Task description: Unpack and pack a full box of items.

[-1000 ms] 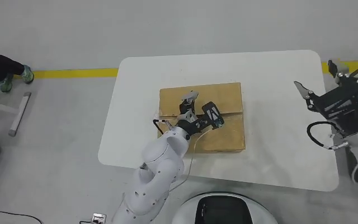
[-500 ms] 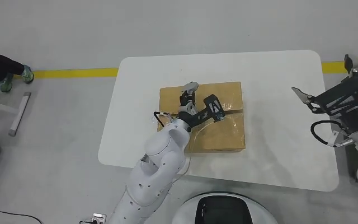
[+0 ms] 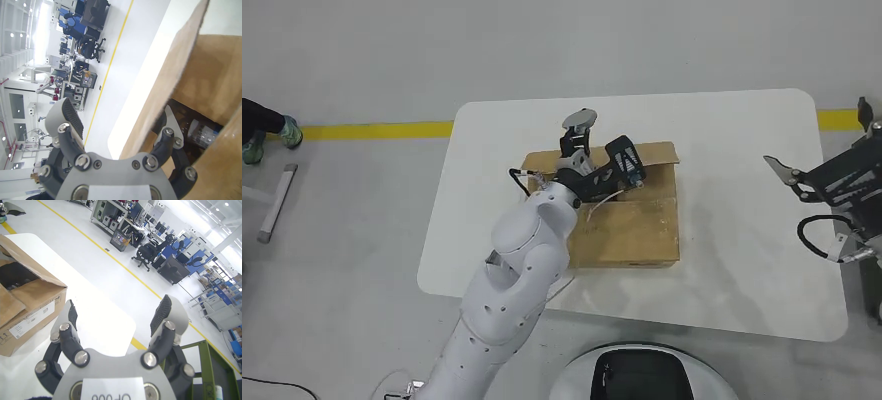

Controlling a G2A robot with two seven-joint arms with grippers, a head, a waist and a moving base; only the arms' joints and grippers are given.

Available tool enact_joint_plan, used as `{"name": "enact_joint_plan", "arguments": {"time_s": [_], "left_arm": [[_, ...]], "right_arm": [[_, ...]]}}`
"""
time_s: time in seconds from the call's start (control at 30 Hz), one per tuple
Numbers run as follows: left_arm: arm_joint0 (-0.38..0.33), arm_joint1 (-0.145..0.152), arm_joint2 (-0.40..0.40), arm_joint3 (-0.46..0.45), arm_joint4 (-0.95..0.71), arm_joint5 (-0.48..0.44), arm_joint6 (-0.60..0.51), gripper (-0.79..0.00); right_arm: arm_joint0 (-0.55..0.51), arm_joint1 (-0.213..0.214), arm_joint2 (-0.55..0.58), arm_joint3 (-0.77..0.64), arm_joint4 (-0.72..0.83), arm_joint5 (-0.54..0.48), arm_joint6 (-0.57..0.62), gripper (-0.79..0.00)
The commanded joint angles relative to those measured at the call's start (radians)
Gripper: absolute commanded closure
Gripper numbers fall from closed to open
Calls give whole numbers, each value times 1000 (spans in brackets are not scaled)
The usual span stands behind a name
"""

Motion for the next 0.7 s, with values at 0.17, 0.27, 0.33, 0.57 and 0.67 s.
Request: {"name": "enact_joint_plan", "arguments": {"time_s": [0.17,0.27,0.33,0.57,0.67], "left_arm": [[-87,-18,14,77,4,34,19,-785],[-128,-27,24,119,3,60,30,-785],[-157,-35,31,152,2,80,36,-785],[-231,-63,70,255,-30,117,42,-785],[-256,-72,87,298,-18,123,46,-785]], "right_arm": [[0,0,0,0,0,0,0,-785],[0,0,0,0,0,0,0,-785],[0,0,0,0,0,0,0,-785],[0,0,0,0,0,0,0,-785],[0,0,0,0,0,0,0,-785]]}}
